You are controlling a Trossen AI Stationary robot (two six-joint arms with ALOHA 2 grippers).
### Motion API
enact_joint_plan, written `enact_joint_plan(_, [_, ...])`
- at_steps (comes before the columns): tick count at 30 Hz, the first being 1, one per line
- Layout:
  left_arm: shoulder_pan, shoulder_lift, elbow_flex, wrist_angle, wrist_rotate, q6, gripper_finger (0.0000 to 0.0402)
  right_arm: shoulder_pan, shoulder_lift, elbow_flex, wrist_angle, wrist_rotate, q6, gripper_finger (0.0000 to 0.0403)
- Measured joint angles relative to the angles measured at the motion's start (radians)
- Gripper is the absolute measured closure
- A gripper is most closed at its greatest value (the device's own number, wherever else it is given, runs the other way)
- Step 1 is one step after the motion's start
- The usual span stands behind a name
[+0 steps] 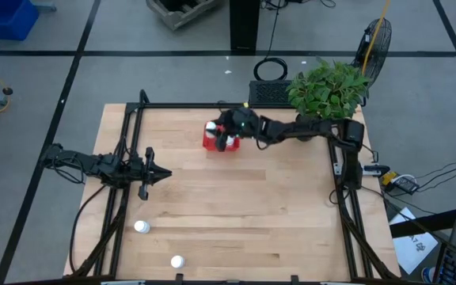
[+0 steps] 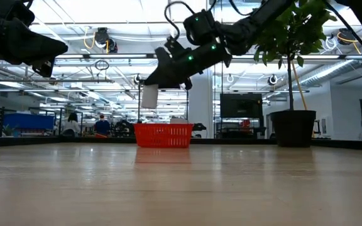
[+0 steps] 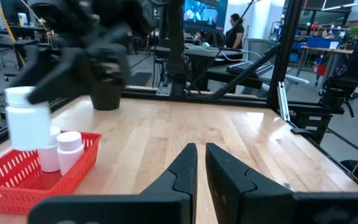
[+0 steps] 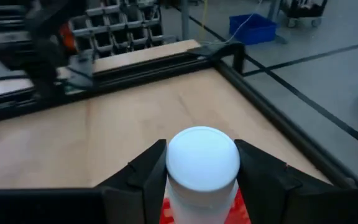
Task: Pick and place pill bottles into a basket
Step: Put the white pill bottle into the orange basket
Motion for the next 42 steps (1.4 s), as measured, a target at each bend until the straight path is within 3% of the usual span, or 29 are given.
enact_joint_plan(7, [0.0, 0.0, 0.0, 0.0, 0.0, 0.0, 0.0366, -0.065, 0.035, 0.002, 0.028, -0.031, 0.015, 0.0245])
enact_joint_plan(26, [0.0, 0.0, 0.0, 0.0, 0.001, 0.0, 0.0366, -0.049, 0.201, 0.051, 0.076, -0.056, 0.045, 0.0246])
enact_joint_plan(32, [0.0, 0.0, 0.0, 0.0, 0.0, 0.0, 0.0366, -0.031, 0.263, 0.138, 0.031, -0.049, 0.026, 0.0243])
enact_joint_plan(42, [0.0, 0.0, 0.0, 0.0, 0.0, 0.0, 0.0366, -0.03, 0.264, 0.142, 0.022, 0.003, 0.058, 0.0244])
